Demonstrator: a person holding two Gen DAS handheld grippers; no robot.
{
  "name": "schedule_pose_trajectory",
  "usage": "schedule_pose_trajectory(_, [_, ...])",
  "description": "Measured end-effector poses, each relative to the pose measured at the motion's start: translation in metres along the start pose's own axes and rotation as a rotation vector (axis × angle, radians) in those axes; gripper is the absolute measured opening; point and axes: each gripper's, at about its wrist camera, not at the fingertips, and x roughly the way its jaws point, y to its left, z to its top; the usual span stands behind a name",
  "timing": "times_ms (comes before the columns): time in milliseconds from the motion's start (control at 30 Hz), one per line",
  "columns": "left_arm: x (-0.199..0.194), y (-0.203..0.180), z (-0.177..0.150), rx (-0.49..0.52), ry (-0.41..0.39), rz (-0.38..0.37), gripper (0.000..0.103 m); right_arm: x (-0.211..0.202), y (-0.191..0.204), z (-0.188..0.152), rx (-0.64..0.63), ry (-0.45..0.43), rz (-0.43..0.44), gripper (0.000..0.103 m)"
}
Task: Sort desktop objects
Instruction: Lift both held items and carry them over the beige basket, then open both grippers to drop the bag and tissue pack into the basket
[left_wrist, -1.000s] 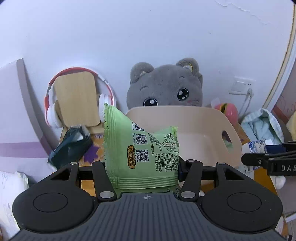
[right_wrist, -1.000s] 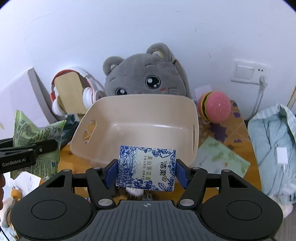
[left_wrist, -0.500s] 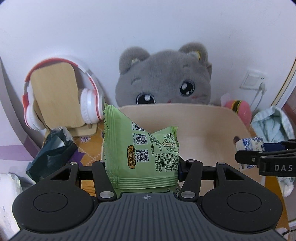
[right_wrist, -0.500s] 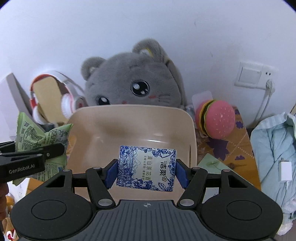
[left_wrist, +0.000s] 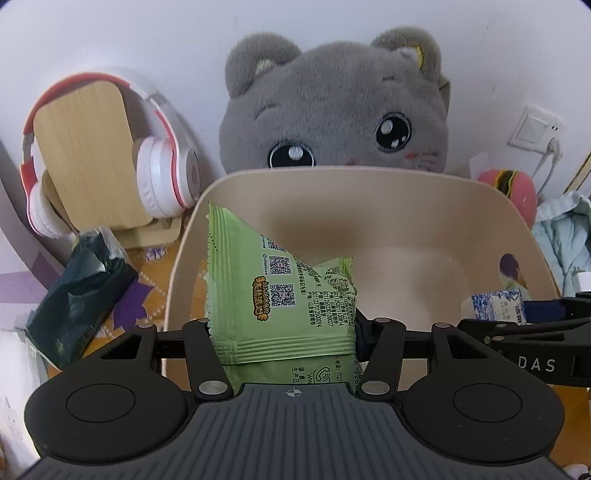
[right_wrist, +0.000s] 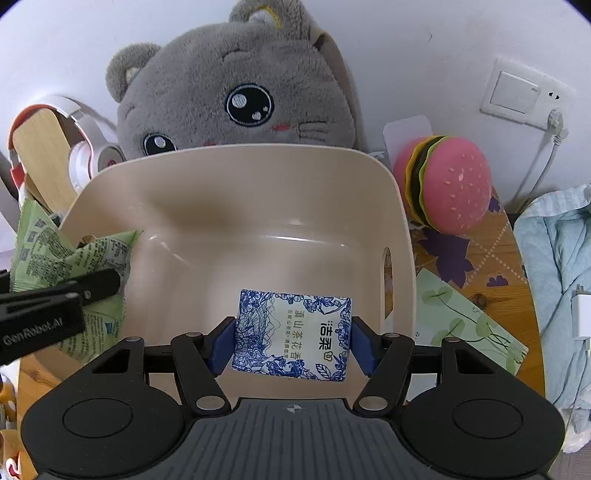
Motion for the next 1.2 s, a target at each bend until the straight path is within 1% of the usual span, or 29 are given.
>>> schedule_pose_trajectory(100, [0.005, 0.002, 0.0, -0.031, 0.035, -0.026, 0.059, 0.003, 0.001, 0.001, -0.014, 0.015, -0.005, 0.062])
schedule_pose_trajectory(133, [0.006, 0.003, 0.0, -0.044, 0.045, -0.035, 0.065, 0.004, 0.002, 0.002, -0.021, 0.017, -0.009, 0.063])
schedule_pose_trajectory(167, [0.006, 0.005, 0.0, -0.059, 0.052, -0.044, 0.067, 0.004, 0.003, 0.001, -0.036, 0.013, -0.018, 0.069])
schedule_pose_trajectory(200, [0.006, 0.005, 0.0, -0.065, 0.055, -0.045, 0.068, 0.003, 0.004, 0.0, -0.048, 0.012, -0.022, 0.07])
schedule_pose_trajectory(233, [0.005, 0.005, 0.0, -0.064, 0.056, -0.041, 0.072, 0.003, 0.005, 0.0, -0.055, 0.015, -0.019, 0.072])
schedule_pose_trajectory(267, [0.004, 0.003, 0.0, -0.059, 0.053, -0.034, 0.08, 0.002, 0.006, -0.001, -0.061, 0.016, -0.013, 0.078])
schedule_pose_trajectory(333, [0.0, 0.001, -0.002, -0.045, 0.032, -0.016, 0.084, 0.001, 0.008, -0.003, -0.069, 0.014, -0.013, 0.083])
schedule_pose_trajectory(400, [-0.005, 0.001, -0.003, -0.043, 0.015, -0.013, 0.086, -0.001, 0.009, -0.005, -0.073, 0.008, -0.003, 0.087])
schedule_pose_trajectory(433, [-0.007, 0.002, -0.003, -0.047, 0.01, -0.015, 0.086, -0.003, 0.009, -0.006, -0.072, 0.006, -0.004, 0.091])
schedule_pose_trajectory(533, [-0.017, 0.005, -0.004, -0.062, -0.011, -0.023, 0.087, -0.01, 0.009, -0.007, -0.065, -0.004, 0.007, 0.094])
schedule_pose_trajectory(567, [-0.02, 0.005, -0.004, -0.062, -0.017, -0.024, 0.088, -0.014, 0.009, -0.008, -0.064, -0.01, 0.006, 0.097])
schedule_pose_trajectory(667, [-0.033, 0.007, -0.007, -0.048, -0.039, -0.038, 0.089, -0.029, 0.009, -0.011, -0.065, -0.051, 0.01, 0.101])
schedule_pose_trajectory(767, [-0.047, 0.009, -0.012, -0.031, -0.066, -0.051, 0.09, -0.047, 0.01, -0.015, -0.078, -0.1, 0.008, 0.103])
schedule_pose_trajectory(900, [-0.068, 0.017, -0.02, -0.045, -0.092, -0.074, 0.091, -0.069, 0.011, -0.023, -0.096, -0.16, 0.009, 0.103])
schedule_pose_trajectory(1033, [-0.087, 0.022, -0.033, -0.036, -0.103, -0.087, 0.092, -0.09, 0.013, -0.036, -0.103, -0.196, 0.021, 0.103])
schedule_pose_trajectory(1067, [-0.091, 0.022, -0.036, -0.061, -0.118, -0.07, 0.092, -0.095, 0.014, -0.04, -0.106, -0.202, 0.024, 0.103])
schedule_pose_trajectory(1200, [-0.108, 0.023, -0.058, -0.044, -0.13, -0.069, 0.092, -0.109, 0.015, -0.058, -0.109, -0.214, 0.031, 0.103])
